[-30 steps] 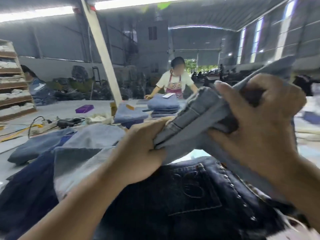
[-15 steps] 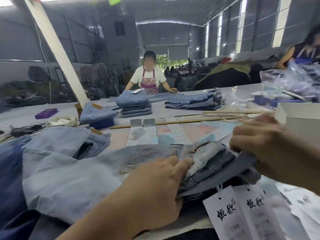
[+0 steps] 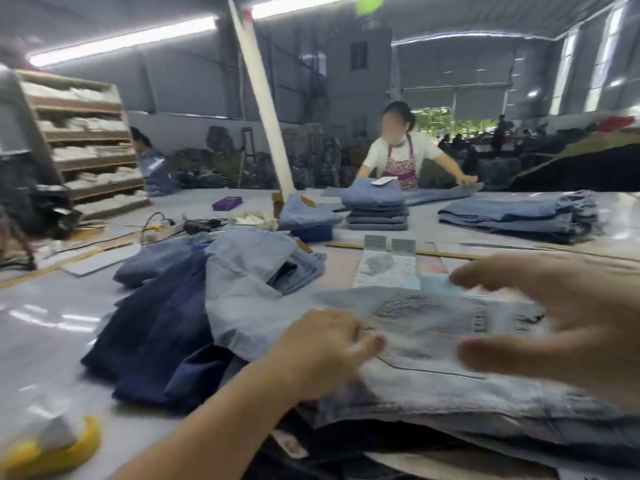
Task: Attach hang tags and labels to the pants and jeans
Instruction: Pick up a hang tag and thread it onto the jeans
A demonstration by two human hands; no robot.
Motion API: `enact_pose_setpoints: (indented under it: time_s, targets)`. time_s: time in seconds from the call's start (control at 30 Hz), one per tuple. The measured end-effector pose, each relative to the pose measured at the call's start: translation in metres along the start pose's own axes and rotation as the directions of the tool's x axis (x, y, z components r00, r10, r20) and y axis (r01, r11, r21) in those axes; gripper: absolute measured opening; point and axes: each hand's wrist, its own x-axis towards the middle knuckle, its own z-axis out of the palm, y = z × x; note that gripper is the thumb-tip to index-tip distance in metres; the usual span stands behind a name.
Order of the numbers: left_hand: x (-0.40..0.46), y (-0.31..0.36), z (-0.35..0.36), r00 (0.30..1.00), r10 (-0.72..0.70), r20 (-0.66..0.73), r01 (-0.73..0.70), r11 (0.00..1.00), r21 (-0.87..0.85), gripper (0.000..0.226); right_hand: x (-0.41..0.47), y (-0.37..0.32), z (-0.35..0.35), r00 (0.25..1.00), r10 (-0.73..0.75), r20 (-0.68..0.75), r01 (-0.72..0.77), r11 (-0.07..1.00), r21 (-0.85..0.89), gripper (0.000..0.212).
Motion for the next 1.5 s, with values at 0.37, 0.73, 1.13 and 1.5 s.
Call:
enact_pose_setpoints:
  time_s: [0.37,0.73,1.13,1.5]
  targets:
    - [-0.031,-0.128,0.011,0.716,-0.692,-0.091,0.652,0.71,-0.267,0.077,0.128,-0.082,0.149,0.934,0.117,0.337,-0.019,0.96,-0.28,0.075]
    - [-0.016,-0.117,-0.006,0.794,-0.604,-0.063,0.554,0.763,-0.332,0.019,0.165,-0.075,0.137,0.898,0.189,0.398,-0.108,0.97,-0.217,0.046]
    - [0.019,-0.013,0.007,1.0,-0.005,0.017,0.008,0.983,-0.181,0.025,0.09,-0.029,0.071,0.855,0.287,0.432,-0.191,0.948,-0.253,0.029]
    - [0.051,0.148,0.019,0.896,0.444,0.003,-0.427,0.865,-0.263,0.037,-0.073,0.046,-0.03,0.749,0.661,0.043,-0.647,0.744,-0.165,0.085]
